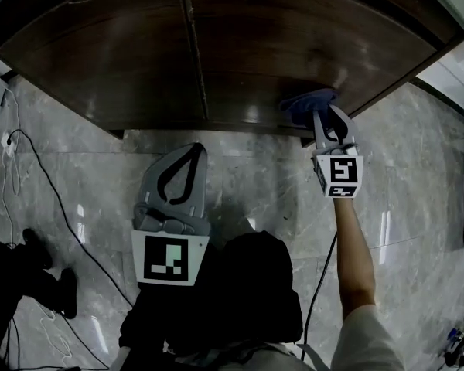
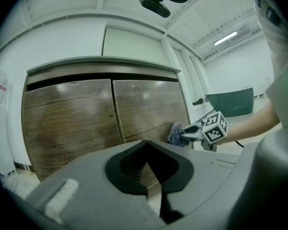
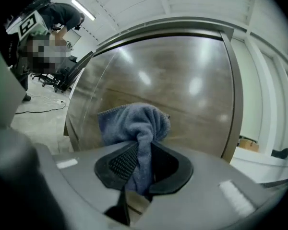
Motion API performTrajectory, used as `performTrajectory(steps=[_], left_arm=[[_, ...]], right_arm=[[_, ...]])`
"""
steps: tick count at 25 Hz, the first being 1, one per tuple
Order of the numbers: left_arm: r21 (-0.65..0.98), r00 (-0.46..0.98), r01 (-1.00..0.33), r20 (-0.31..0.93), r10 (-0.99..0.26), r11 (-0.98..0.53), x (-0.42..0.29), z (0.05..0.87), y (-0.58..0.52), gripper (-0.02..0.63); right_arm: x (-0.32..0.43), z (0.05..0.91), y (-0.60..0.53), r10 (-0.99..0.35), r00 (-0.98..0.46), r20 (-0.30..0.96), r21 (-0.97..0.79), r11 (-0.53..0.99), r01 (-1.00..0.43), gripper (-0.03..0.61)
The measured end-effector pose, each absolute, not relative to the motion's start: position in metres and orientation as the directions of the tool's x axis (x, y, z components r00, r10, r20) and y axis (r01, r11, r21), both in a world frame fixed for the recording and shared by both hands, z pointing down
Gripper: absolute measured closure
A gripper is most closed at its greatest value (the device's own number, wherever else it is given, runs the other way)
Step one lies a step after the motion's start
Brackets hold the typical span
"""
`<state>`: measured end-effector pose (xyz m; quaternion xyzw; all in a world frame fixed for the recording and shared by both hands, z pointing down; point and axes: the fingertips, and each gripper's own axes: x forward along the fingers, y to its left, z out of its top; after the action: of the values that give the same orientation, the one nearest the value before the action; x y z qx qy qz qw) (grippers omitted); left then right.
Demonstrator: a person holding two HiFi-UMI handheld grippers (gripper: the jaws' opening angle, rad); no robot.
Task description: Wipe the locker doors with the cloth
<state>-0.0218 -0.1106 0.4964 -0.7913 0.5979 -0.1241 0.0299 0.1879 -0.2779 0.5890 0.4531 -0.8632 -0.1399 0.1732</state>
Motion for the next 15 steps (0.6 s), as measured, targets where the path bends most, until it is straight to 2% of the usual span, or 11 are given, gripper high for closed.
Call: performTrajectory(steps=[9,15], left_arm=[[-0.193,0.217,-0.949,0.174,-0.961,-0.249,-0.037,0.503,-0.105,0.611],[-0.178,0.198,-0.957,0.175,-0.965,-0.228,-0.044,0.503,-0.099,0.611]], right_arm=[[0.167,0.719,-0.271,-0.768,-0.501,0.399,0.370,0.635,-0.679,0.503],[0.164,0.741,-0.269,-0.753,-0.465,0.465,0.360,0.641,-0.678,0.503]])
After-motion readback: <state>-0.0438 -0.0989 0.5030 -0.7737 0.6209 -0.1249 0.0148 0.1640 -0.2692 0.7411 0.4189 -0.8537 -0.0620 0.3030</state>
